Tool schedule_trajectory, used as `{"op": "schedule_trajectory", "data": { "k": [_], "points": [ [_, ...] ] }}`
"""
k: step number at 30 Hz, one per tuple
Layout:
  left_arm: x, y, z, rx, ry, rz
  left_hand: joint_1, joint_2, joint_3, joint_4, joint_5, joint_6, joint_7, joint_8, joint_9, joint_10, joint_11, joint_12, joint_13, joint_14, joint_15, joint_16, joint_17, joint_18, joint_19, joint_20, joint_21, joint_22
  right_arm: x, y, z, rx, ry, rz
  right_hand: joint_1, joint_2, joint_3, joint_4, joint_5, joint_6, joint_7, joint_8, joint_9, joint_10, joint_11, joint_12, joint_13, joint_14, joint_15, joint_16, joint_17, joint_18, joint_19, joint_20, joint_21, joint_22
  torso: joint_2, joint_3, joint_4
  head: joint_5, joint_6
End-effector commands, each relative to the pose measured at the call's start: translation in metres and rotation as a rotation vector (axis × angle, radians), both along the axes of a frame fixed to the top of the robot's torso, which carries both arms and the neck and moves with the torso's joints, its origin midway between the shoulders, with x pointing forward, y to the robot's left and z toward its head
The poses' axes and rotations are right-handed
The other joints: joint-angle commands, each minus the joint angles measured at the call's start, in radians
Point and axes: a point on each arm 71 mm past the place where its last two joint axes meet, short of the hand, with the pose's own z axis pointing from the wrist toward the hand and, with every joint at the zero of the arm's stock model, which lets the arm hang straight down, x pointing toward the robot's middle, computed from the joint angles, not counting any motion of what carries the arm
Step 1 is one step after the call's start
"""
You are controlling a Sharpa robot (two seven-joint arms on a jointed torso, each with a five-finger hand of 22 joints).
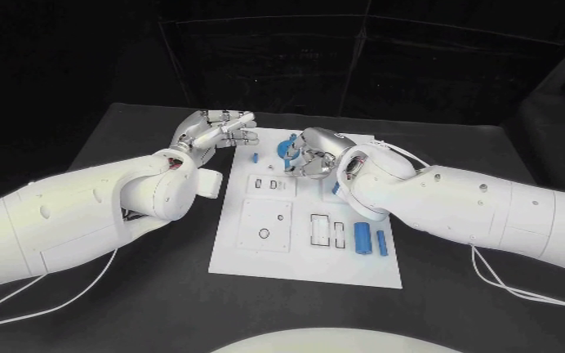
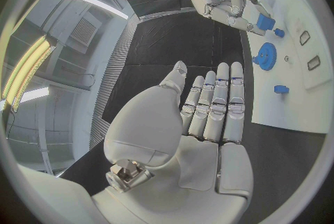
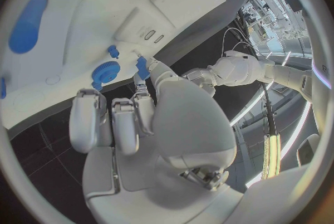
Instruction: Assemble the parts on the task board
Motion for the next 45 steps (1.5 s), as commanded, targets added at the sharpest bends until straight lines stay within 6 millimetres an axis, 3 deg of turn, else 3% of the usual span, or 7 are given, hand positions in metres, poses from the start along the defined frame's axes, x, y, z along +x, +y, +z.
{"op": "schedule_trajectory", "data": {
  "k": [1,12,45],
  "points": [
    [0.001,-0.001,0.002,-0.005,-0.007,-0.002,0.006,0.004,-0.001,-0.005,0.003,0.005,0.000,-0.005,0.000,0.007,0.000,-0.006,-0.001,0.008,-0.001,-0.005,0.001,0.013,0.009,0.001,-0.005,-0.002,-0.002,0.005,-0.004,-0.071,0.002,0.010,0.003,0.010,0.004,0.000,0.005,0.020,-0.010,0.003,0.002,0.005,0.001,0.000,0.047,0.087,-0.006,-0.002,0.197,-0.006,0.000,-0.004,0.004,0.001,0.001,0.0016,-0.0018,0.003,-0.004],
    [0.001,-0.003,0.001,-0.007,-0.006,-0.005,0.006,0.004,-0.001,-0.005,0.003,0.005,0.000,-0.005,0.000,0.007,0.000,-0.006,-0.001,0.008,-0.001,-0.005,0.001,0.013,0.009,0.001,-0.005,-0.002,-0.009,0.014,-0.016,-0.096,0.020,0.034,-0.003,0.006,0.004,0.001,0.004,0.022,-0.010,0.002,0.002,0.005,0.001,-0.001,0.047,0.087,-0.007,-0.002,0.197,-0.006,0.000,-0.005,0.004,0.000,0.001,0.0031,-0.0026,0.002,-0.009],
    [0.003,-0.005,0.001,-0.008,-0.004,-0.010,0.007,0.004,-0.001,-0.007,0.003,0.007,0.000,-0.005,0.000,0.009,-0.001,-0.006,-0.001,0.009,-0.001,-0.006,0.003,0.013,0.010,0.001,-0.005,-0.002,-0.009,0.023,-0.027,-0.123,0.053,0.050,-0.016,-0.002,0.004,0.002,0.000,0.020,-0.009,-0.004,0.001,0.002,0.002,-0.005,0.044,0.086,-0.007,-0.004,0.193,-0.006,0.000,-0.005,0.003,-0.001,0.001,0.0024,-0.0019,0.007,-0.019]
  ]
}}
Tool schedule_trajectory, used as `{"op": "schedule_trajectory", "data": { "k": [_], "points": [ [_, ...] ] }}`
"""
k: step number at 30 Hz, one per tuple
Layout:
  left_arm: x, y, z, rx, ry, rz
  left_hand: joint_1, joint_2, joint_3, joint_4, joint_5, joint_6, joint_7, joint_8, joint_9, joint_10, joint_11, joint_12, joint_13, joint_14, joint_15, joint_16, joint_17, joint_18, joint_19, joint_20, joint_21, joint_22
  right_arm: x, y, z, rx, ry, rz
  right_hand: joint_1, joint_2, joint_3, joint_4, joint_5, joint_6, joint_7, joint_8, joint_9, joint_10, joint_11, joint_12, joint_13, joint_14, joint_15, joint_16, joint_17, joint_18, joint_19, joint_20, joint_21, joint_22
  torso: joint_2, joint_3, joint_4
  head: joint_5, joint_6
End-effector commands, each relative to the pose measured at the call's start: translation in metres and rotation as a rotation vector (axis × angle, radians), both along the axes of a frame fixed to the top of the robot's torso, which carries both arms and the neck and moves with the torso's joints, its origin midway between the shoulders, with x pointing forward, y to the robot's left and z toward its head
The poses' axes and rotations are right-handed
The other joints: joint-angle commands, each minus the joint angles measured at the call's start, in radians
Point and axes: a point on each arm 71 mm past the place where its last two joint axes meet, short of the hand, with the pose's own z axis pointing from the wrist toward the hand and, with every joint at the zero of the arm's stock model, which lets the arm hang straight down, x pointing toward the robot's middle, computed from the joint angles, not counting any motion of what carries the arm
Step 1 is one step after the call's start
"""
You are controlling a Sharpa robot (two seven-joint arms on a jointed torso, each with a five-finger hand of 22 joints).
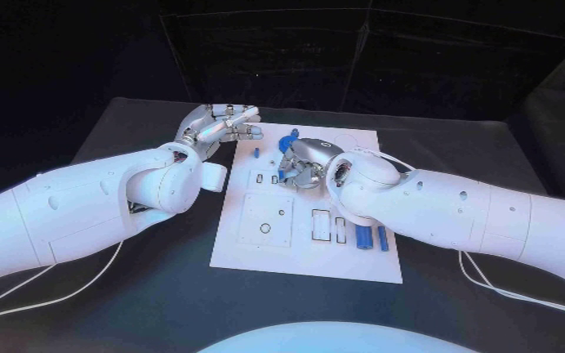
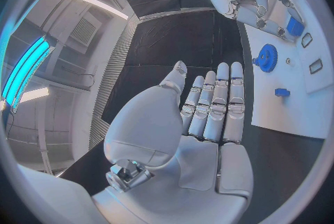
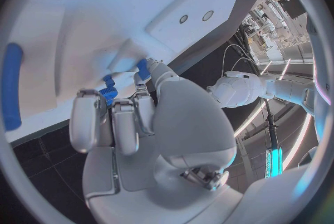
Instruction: Assemble the parts on the task board
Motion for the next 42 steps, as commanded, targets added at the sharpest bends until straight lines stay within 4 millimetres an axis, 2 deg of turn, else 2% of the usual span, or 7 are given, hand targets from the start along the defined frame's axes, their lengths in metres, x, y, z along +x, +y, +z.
{"op": "schedule_trajectory", "data": {
  "k": [1,22,34,42],
  "points": [
    [0.0003,-0.0011,0.0014,-0.006,-0.005,-0.007,0.007,0.004,-0.001,-0.007,0.003,0.007,0.000,-0.005,0.000,0.009,-0.001,-0.006,-0.001,0.009,-0.001,-0.006,0.002,0.013,0.010,0.001,-0.005,-0.001,-0.0013,0.0000,-0.0036,-0.026,0.016,0.011,-0.006,-0.003,0.005,0.002,-0.001,0.018,-0.011,0.001,0.000,0.002,0.002,-0.006,0.043,0.086,-0.007,-0.004,0.193,-0.006,0.000,-0.005,0.003,-0.001,0.000,0.0002,-0.0002,0.000,-0.001],
    [0.0002,-0.0007,0.0013,-0.006,-0.003,-0.008,0.007,0.004,-0.001,-0.007,0.003,0.007,0.000,-0.005,0.000,0.009,-0.001,-0.006,-0.001,0.009,-0.001,-0.006,0.002,0.013,0.010,0.001,-0.005,-0.001,-0.0032,-0.0018,-0.0064,-0.063,0.023,0.018,-0.016,-0.019,0.006,-0.003,-0.002,0.008,-0.006,-0.012,-0.003,-0.006,0.005,-0.016,0.035,0.086,-0.005,-0.005,0.192,-0.006,0.000,-0.004,0.002,0.000,0.000,0.0003,-0.0003,-0.002,-0.003],
    [0.0001,-0.0002,0.0012,-0.005,-0.002,-0.008,0.007,0.004,-0.001,-0.007,0.003,0.007,0.000,-0.005,0.000,0.009,-0.001,-0.006,-0.001,0.009,-0.001,-0.006,0.002,0.013,0.010,0.001,-0.005,-0.001,-0.0034,-0.0015,-0.0060,-0.062,0.014,0.010,-0.048,-0.047,0.002,0.003,-0.009,-0.042,0.014,-0.051,-0.011,-0.033,0.023,-0.049,0.005,0.084,0.009,-0.009,0.184,-0.006,-0.001,0.007,0.000,-0.004,0.000,0.0004,0.0007,-0.002,-0.002],
    [0.0001,-0.0001,0.0011,-0.005,0.000,-0.008,0.008,0.004,0.000,-0.009,0.003,0.007,0.000,-0.006,0.000,0.010,-0.001,-0.007,-0.001,0.009,-0.001,-0.007,0.003,0.013,0.010,0.001,-0.006,-0.002,-0.0035,-0.0008,-0.0058,-0.058,0.008,0.004,-0.058,-0.054,0.001,0.006,-0.013,-0.064,0.022,-0.066,-0.011,-0.047,0.030,-0.067,-0.011,0.084,0.015,-0.010,0.183,-0.005,-0.002,0.013,-0.001,-0.004,0.000,0.0003,-0.0002,-0.002,-0.003]
  ]
}}
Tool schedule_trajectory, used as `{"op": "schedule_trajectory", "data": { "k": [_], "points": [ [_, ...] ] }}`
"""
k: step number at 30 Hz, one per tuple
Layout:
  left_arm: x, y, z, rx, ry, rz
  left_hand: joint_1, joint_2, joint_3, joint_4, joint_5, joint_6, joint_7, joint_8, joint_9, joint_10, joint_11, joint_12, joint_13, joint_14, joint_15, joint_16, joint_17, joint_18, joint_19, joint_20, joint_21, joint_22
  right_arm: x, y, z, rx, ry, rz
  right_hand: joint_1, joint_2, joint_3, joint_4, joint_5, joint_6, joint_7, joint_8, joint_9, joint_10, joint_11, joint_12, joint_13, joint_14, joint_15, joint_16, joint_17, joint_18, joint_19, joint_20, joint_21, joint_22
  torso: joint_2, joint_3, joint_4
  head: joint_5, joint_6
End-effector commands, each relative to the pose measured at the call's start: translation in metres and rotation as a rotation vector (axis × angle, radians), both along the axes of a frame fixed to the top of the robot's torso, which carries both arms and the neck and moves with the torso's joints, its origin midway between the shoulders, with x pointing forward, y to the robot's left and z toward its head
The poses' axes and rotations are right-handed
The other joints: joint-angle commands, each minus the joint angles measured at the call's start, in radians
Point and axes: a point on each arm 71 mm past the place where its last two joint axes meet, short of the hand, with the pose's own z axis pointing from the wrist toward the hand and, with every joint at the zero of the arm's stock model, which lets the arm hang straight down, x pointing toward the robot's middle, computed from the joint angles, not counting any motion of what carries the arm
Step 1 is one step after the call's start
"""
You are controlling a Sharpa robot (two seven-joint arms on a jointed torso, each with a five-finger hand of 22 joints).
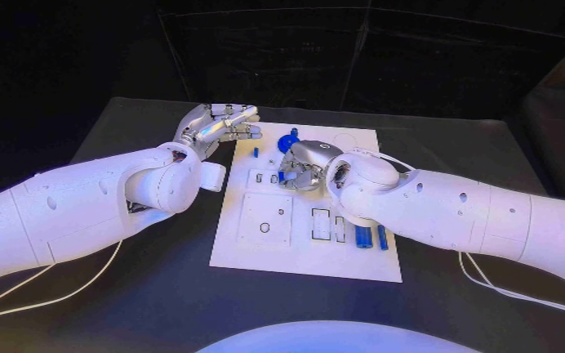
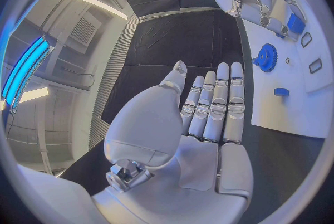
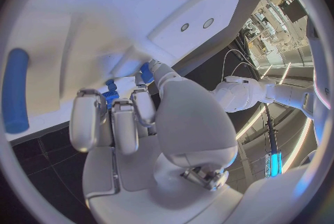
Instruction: Assemble the parts on the task board
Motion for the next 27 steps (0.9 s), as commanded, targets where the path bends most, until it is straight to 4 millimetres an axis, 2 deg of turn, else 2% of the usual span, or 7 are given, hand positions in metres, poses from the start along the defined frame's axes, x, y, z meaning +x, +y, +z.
{"op": "schedule_trajectory", "data": {
  "k": [1,11,16,20,24,26,27],
  "points": [
    [0.000,-0.001,0.001,-0.005,-0.003,-0.009,0.008,0.004,0.003,-0.006,0.003,0.007,0.000,-0.006,0.000,0.006,0.003,-0.007,-0.001,0.009,-0.001,-0.007,0.001,0.013,0.010,0.001,-0.006,-0.001,-0.001,0.000,-0.003,-0.020,0.008,-0.008,-0.004,-0.008,0.000,0.007,-0.009,-0.013,0.002,-0.009,-0.001,-0.010,0.000,-0.008,-0.005,0.084,0.009,-0.005,0.183,-0.006,0.002,0.010,-0.001,-0.001,0.000,0.0001,0.0001,0.000,0.000],
    [0.000,-0.001,0.001,-0.005,-0.002,-0.009,0.008,0.004,0.003,-0.006,0.003,0.007,0.000,-0.006,0.000,0.006,0.003,-0.007,-0.001,0.009,-0.001,-0.007,0.001,0.013,0.010,0.001,-0.006,-0.001,-0.001,-0.001,-0.003,-0.015,0.004,-0.014,-0.034,-0.018,-0.017,0.021,-0.075,-0.043,0.009,-0.028,0.000,-0.018,0.008,-0.018,-0.014,0.083,0.017,-0.007,0.181,-0.005,0.001,0.019,-0.002,-0.003,0.000,0.0003,0.0004,0.000,0.000],
    [0.000,-0.001,0.001,-0.005,-0.002,-0.009,0.008,0.004,0.003,-0.006,0.003,0.007,0.000,-0.006,0.000,0.006,0.003,-0.007,-0.001,0.009,-0.001,-0.007,0.001,0.013,0.010,0.001,-0.006,-0.001,0.000,-0.001,0.000,0.015,-0.017,-0.032,-0.072,-0.027,-0.053,0.047,-0.126,-0.063,0.013,-0.039,-0.001,-0.023,0.013,-0.022,-0.020,0.082,0.020,-0.009,0.177,-0.005,0.001,0.022,-0.003,-0.004,0.000,0.0006,0.0000,-0.001,0.001],
    [0.000,-0.001,0.001,-0.005,-0.001,-0.009,0.008,0.004,0.003,-0.007,0.003,0.007,0.000,-0.007,0.000,0.006,0.003,-0.007,-0.001,0.009,-0.001,-0.007,0.001,0.013,0.010,0.000,-0.006,-0.001,-0.001,-0.004,0.004,0.076,-0.052,-0.055,-0.096,-0.035,-0.102,0.073,-0.129,-0.092,0.021,-0.052,-0.001,-0.031,0.021,-0.028,-0.026,0.081,0.027,-0.011,0.173,-0.005,0.001,0.028,-0.003,-0.003,-0.001,0.0014,-0.0006,-0.001,0.002],
    [0.001,0.000,0.000,-0.001,0.006,-0.007,0.007,0.006,0.003,-0.008,0.003,0.012,-0.004,-0.006,0.000,0.012,0.001,-0.007,0.000,0.014,-0.003,-0.007,0.004,0.013,0.012,0.000,-0.006,-0.001,-0.004,-0.008,0.009,0.142,-0.087,-0.051,-0.096,-0.037,-0.124,0.083,-0.128,-0.100,0.024,-0.054,-0.001,-0.034,0.024,-0.029,-0.028,0.080,0.029,-0.014,0.169,-0.005,0.001,0.030,-0.003,-0.004,0.000,0.0019,-0.0014,-0.001,0.005],
    [0.001,0.001,0.000,0.003,0.010,-0.008,0.005,0.007,0.003,-0.010,0.004,0.023,-0.006,-0.003,0.001,0.024,-0.003,-0.005,0.001,0.028,-0.008,-0.003,0.009,0.014,0.021,-0.004,-0.003,0.000,-0.006,-0.010,0.012,0.188,-0.101,-0.019,-0.088,-0.034,-0.130,0.084,-0.127,-0.109,0.027,-0.057,-0.001,-0.037,0.026,-0.032,-0.030,0.079,0.031,-0.016,0.164,-0.004,0.000,0.032,-0.004,-0.007,-0.001,0.0032,-0.0031,0.001,0.005],
    [0.002,0.002,-0.001,0.007,0.011,-0.009,0.002,0.008,0.003,-0.010,0.004,0.034,-0.009,0.000,0.002,0.037,-0.007,-0.003,0.002,0.042,-0.012,0.002,0.014,0.015,0.031,-0.007,0.002,0.002,-0.008,-0.012,0.015,0.216,-0.111,0.001,-0.077,-0.027,-0.131,0.081,-0.126,-0.119,0.029,-0.061,-0.002,-0.041,0.027,-0.036,-0.034,0.077,0.032,-0.020,0.156,-0.003,-0.003,0.033,-0.007,-0.012,-0.001,0.0024,-0.0025,0.000,0.005]
  ]
}}
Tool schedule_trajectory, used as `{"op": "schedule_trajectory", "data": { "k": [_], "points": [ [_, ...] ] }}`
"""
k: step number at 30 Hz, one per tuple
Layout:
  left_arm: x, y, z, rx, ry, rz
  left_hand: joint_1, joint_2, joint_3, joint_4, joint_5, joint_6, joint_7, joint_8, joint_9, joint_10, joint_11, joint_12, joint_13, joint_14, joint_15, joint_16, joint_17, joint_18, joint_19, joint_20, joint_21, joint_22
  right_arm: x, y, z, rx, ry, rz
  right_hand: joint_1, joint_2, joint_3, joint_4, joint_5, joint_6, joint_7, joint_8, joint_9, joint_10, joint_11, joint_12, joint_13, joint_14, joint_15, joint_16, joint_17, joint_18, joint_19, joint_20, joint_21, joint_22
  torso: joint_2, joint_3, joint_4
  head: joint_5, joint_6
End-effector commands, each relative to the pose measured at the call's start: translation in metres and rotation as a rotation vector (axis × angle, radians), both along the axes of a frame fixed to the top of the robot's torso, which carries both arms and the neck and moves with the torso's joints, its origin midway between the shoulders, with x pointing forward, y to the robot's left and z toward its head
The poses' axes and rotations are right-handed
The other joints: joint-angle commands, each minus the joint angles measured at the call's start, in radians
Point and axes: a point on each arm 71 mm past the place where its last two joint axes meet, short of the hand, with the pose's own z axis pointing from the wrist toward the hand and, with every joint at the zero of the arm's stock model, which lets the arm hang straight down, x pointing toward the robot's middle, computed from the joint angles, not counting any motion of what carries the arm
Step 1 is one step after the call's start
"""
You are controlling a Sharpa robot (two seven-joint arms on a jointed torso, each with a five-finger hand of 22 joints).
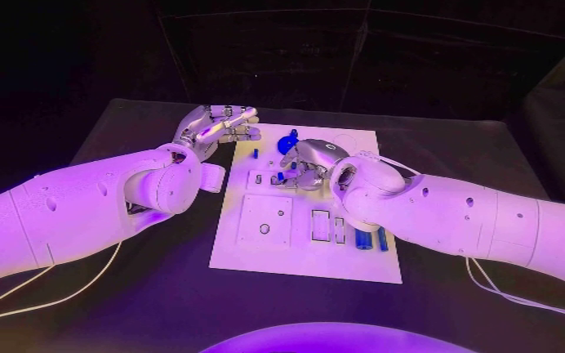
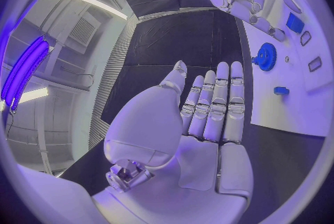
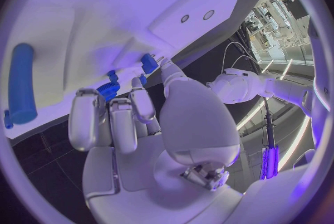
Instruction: Assemble the parts on the task board
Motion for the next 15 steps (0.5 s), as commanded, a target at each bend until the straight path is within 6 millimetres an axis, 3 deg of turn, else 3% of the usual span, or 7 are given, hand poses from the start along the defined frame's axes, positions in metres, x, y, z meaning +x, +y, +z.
{"op": "schedule_trajectory", "data": {
  "k": [1,3,5,7,12,13,15],
  "points": [
    [0.001,0.001,0.000,0.009,0.008,-0.014,0.000,0.009,-0.001,-0.006,0.004,0.024,-0.005,0.003,0.003,0.028,-0.007,0.002,0.004,0.030,-0.009,0.009,0.010,0.015,0.024,-0.006,0.005,0.003,-0.005,-0.004,0.013,0.152,-0.079,0.055,0.027,0.012,-0.006,-0.005,0.003,-0.033,0.005,-0.012,-0.003,-0.014,0.006,-0.013,-0.008,0.080,0.009,-0.011,0.151,-0.003,-0.003,0.010,-0.008,-0.011,-0.001,0.0010,-0.0019,0.002,0.001],
    [0.002,0.003,-0.001,0.022,0.015,-0.018,-0.008,0.010,-0.003,-0.003,0.004,0.055,-0.014,0.012,0.005,0.065,-0.018,0.008,0.008,0.062,-0.021,0.020,0.022,0.016,0.050,-0.017,0.017,0.009,-0.009,-0.010,0.019,0.194,-0.106,0.086,0.045,0.020,-0.010,-0.009,0.004,-0.086,0.011,-0.017,-0.006,-0.019,0.011,-0.016,-0.011,0.078,0.012,-0.015,0.145,-0.002,-0.005,0.014,-0.011,-0.014,-0.002,0.0012,-0.0020,0.001,0.004],
    [0.003,0.004,-0.003,0.047,0.027,-0.029,-0.017,0.011,-0.006,0.002,0.004,0.084,-0.023,0.020,0.006,0.104,-0.032,0.014,0.012,0.114,-0.038,0.040,0.042,0.016,0.089,-0.033,0.037,0.018,-0.011,-0.019,0.025,0.230,-0.122,0.106,0.048,0.019,-0.015,-0.009,0.005,-0.086,0.011,-0.015,-0.005,-0.021,0.012,-0.018,-0.013,0.077,0.014,-0.017,0.141,-0.002,-0.007,0.015,-0.013,-0.017,-0.002,0.0011,-0.0037,-0.001,0.009],
    [0.005,0.005,-0.006,0.088,0.047,-0.056,-0.037,0.004,-0.018,0.015,0.004,0.108,-0.033,0.023,0.006,0.151,-0.048,0.022,0.018,0.180,-0.060,0.069,0.069,0.015,0.141,-0.056,0.065,0.031,-0.011,-0.029,0.032,0.257,-0.131,0.117,0.049,0.018,-0.020,-0.008,0.007,-0.078,0.012,-0.012,-0.004,-0.023,0.013,-0.020,-0.015,0.076,0.014,-0.019,0.137,-0.001,-0.008,0.016,-0.014,-0.020,-0.006,0.0011,-0.0041,-0.002,0.006],
    [0.011,0.006,-0.007,0.237,0.097,-0.115,-0.098,-0.008,-0.059,0.061,0.004,0.163,-0.075,0.036,0.016,0.261,-0.097,0.059,0.048,0.389,-0.124,0.200,0.177,0.014,0.304,-0.121,0.173,0.086,-0.008,-0.052,0.048,0.299,-0.128,0.101,0.059,0.017,-0.036,-0.006,0.024,-0.057,0.011,-0.004,0.000,-0.031,0.012,-0.027,-0.023,0.071,0.015,-0.031,0.118,0.002,-0.017,0.017,-0.023,-0.036,-0.016,0.0069,-0.0106,0.006,0.006],
    [0.013,0.006,-0.007,0.281,0.111,-0.131,-0.111,-0.013,-0.074,0.072,0.005,0.170,-0.090,0.036,0.020,0.302,-0.113,0.084,0.068,0.427,-0.143,0.344,0.300,0.012,0.354,-0.140,0.223,0.113,-0.006,-0.058,0.051,0.311,-0.121,0.089,0.064,0.019,-0.041,-0.004,0.036,-0.050,0.010,-0.002,0.001,-0.030,0.011,-0.026,-0.022,0.070,0.014,-0.032,0.117,0.002,-0.017,0.017,-0.023,-0.037,-0.020,0.0082,-0.0125,0.008,0.005],
    [0.015,0.003,-0.006,0.389,0.141,-0.181,-0.125,-0.015,-0.091,0.087,0.007,0.177,-0.107,0.036,0.029,0.345,-0.125,0.125,0.105,0.436,-0.164,0.715,0.635,0.006,0.393,-0.158,0.293,0.160,-0.002,-0.072,0.059,0.338,-0.103,0.050,0.069,0.024,-0.045,-0.003,0.047,-0.046,0.008,0.001,0.002,-0.026,0.010,-0.021,-0.017,0.071,0.013,-0.032,0.117,0.002,-0.017,0.017,-0.023,-0.036,-0.025,0.0105,-0.0142,0.007,0.004]
  ]
}}
